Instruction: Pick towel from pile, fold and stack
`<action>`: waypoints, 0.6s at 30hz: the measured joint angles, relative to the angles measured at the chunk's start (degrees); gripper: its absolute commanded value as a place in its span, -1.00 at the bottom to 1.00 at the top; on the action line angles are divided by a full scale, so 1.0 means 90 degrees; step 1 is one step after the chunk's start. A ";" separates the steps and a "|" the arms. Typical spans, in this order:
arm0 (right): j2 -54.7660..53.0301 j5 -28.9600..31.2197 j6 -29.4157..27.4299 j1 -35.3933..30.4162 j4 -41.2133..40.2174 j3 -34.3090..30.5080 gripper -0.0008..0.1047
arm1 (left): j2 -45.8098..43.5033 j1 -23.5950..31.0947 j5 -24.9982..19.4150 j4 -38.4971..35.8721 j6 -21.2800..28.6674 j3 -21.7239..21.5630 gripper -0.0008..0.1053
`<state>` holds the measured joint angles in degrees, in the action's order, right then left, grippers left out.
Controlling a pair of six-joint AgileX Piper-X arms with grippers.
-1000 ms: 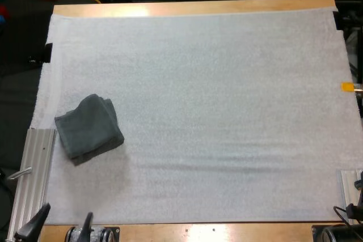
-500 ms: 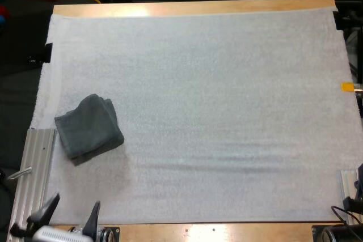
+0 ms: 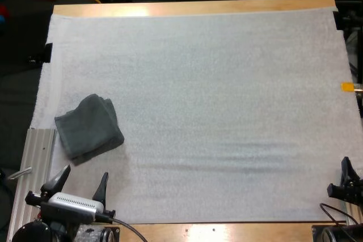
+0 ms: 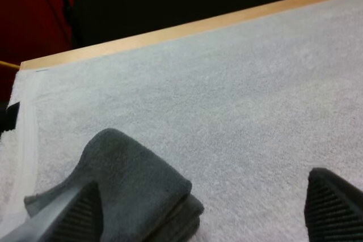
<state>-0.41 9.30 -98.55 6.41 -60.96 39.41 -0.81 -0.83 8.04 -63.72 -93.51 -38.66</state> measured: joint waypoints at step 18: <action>0.0000 0.0039 0.0000 0.0000 0.0045 -0.0952 0.15 | 0.0009 0.0000 0.0000 0.0141 0.0000 0.0868 0.34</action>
<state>-0.41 9.64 -98.55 6.41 -60.55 30.85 -0.73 -0.83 8.04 -62.44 -93.51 -30.85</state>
